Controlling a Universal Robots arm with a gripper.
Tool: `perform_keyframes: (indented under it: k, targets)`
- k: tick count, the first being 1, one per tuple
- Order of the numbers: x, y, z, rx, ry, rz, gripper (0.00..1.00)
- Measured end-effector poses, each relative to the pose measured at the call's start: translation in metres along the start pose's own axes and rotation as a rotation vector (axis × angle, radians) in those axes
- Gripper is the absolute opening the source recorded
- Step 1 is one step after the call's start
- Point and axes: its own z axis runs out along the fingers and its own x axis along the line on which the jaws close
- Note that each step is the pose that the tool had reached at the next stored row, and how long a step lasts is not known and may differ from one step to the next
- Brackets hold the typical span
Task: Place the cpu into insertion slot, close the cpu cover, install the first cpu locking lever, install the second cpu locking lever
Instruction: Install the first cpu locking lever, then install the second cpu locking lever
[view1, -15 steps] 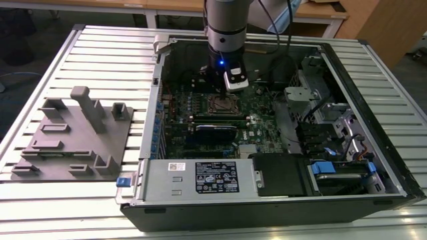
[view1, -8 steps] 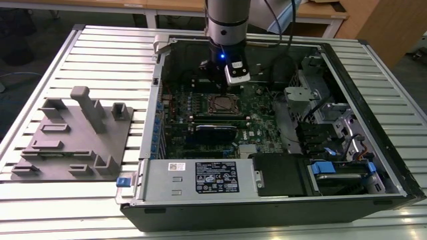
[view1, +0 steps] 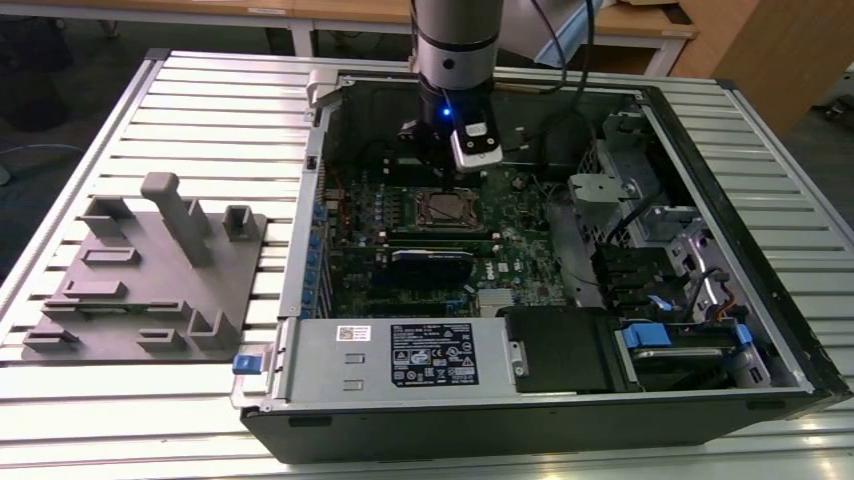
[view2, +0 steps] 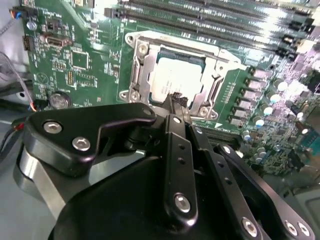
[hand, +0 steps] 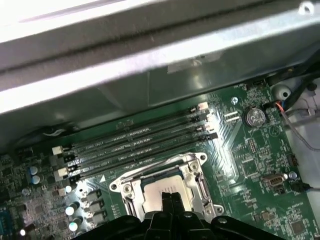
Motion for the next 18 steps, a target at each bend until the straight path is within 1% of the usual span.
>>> perform_keyframes:
  k: [1, 6, 15, 17, 18]
  targets:
    - [-0.0005, -0.0012, -0.0001, 0.0, 0.0, 0.0, 0.1]
    - [-0.001, -0.0027, -0.0002, 0.0, 0.0, 0.0, 0.1]
    - [-0.0011, -0.0031, -0.0002, 0.0, 0.0, 0.0, 0.1]
    - [-0.0012, -0.0031, -0.0013, 0.0003, 0.0001, 0.0, 0.1]
    - [-0.0013, -0.0029, -0.003, 0.0001, 0.0, 0.0, 0.1]
